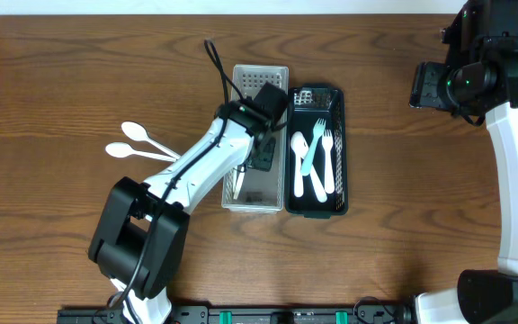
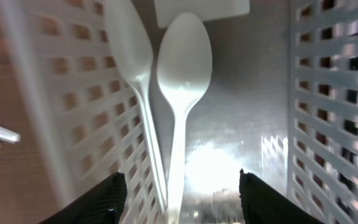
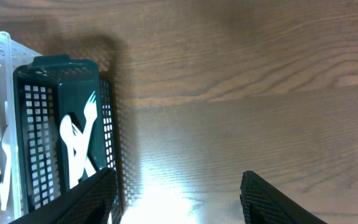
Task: Pack container
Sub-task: 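Place the second spoon into the grey basket and open the gripper, then move the left gripper back to the two remaining spoons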
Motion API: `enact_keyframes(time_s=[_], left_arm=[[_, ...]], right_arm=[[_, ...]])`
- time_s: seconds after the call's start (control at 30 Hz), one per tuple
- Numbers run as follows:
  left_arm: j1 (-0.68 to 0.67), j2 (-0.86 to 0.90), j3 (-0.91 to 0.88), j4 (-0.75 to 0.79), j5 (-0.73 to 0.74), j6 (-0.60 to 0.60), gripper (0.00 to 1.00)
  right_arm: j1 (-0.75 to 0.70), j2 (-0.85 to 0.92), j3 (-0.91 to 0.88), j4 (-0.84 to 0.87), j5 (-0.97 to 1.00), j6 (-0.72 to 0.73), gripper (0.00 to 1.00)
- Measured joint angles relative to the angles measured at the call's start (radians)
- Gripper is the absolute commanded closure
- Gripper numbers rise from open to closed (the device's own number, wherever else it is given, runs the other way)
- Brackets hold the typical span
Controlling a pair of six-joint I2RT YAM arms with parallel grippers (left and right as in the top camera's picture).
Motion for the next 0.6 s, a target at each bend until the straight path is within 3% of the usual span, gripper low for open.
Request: enact_keyframes(time_s=[0.13,0.3,0.47,0.6], left_arm=[[0.007,-0.040,0.103,-0.082,-0.054,0.007,0.36],[0.070,-0.216,0.174,-0.107,-0.118,0.013,0.36],[0.317,-0.400,0.212,-0.181,-0.149,-0.083,0.28],[0.570,-0.406,0.193,-0.241,-0.116,-0.237,0.18]], right_arm=[[0.000,0.000,0.000,0.000,0.000,0.000,0.33],[0.000,0.000,0.000,0.000,0.000,0.000,0.33],[0.000,0.000,0.000,0.000,0.000,0.000,0.33],[0.000,0.000,0.000,0.000,0.000,0.000,0.33]])
